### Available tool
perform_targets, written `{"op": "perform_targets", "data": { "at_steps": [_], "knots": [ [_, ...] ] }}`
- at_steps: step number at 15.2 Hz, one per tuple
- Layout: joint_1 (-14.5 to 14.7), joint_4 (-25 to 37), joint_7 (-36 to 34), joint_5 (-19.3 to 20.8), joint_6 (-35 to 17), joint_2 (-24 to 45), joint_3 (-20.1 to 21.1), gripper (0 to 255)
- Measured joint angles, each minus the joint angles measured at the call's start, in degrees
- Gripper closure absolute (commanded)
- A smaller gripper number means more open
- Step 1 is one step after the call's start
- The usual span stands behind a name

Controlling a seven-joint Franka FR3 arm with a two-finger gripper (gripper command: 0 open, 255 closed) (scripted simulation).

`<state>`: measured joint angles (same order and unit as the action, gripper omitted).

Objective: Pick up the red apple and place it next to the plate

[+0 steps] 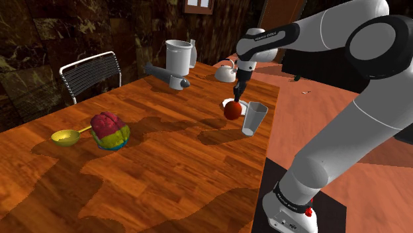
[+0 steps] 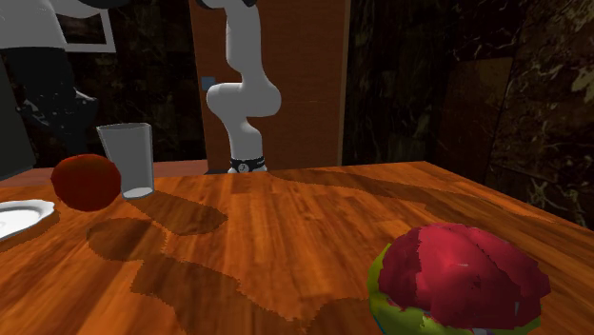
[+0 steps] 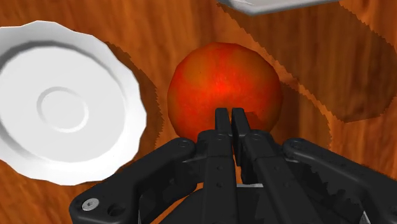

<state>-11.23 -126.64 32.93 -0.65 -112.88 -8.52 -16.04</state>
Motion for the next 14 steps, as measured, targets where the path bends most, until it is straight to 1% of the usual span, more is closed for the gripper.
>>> {"op": "perform_targets", "data": {
  "at_steps": [4,10,11,14],
  "knots": [
    [0.0,-1.7,0.3,-0.3,-2.6,1.0,-0.1,255],
    [0.0,-1.9,0.4,-0.4,-3.1,1.2,-0.1,255],
    [0.0,-1.9,0.4,-0.4,-3.1,1.2,-0.1,0],
    [0.0,-1.9,0.4,-0.4,-3.1,1.2,-0.1,0]
  ]
}}
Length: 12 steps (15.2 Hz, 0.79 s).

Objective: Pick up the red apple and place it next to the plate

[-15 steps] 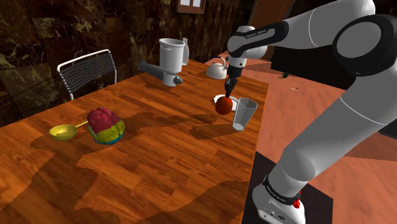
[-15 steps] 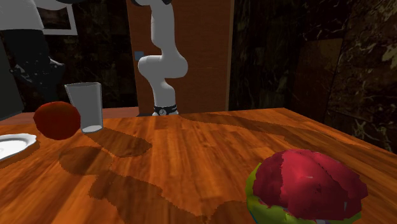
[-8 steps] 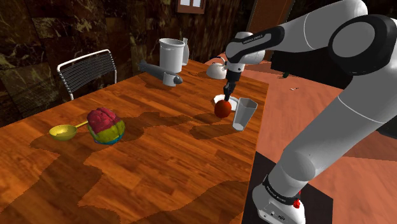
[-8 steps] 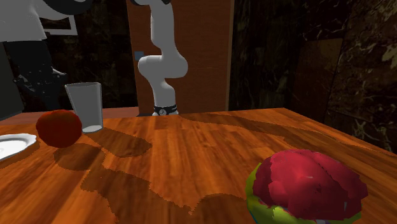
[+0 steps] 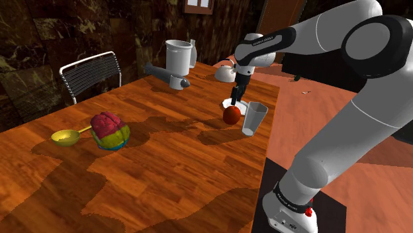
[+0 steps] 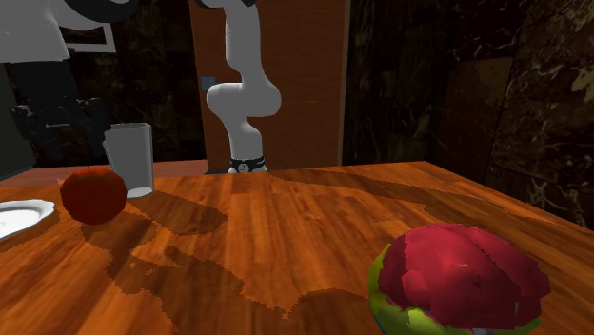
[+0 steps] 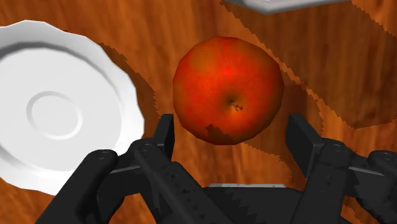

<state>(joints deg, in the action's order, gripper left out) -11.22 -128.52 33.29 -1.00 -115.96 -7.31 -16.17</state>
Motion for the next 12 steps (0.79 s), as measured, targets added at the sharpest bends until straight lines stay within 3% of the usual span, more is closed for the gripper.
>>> {"op": "perform_targets", "data": {
  "at_steps": [3,7,12],
  "knots": [
    [0.0,0.0,0.0,0.0,0.0,0.0,0.0,0],
    [0.0,4.5,-0.3,0.3,5.6,-1.2,0.1,0],
    [-0.1,5.8,-0.4,0.5,7.3,-1.6,0.1,0]
  ]
}}
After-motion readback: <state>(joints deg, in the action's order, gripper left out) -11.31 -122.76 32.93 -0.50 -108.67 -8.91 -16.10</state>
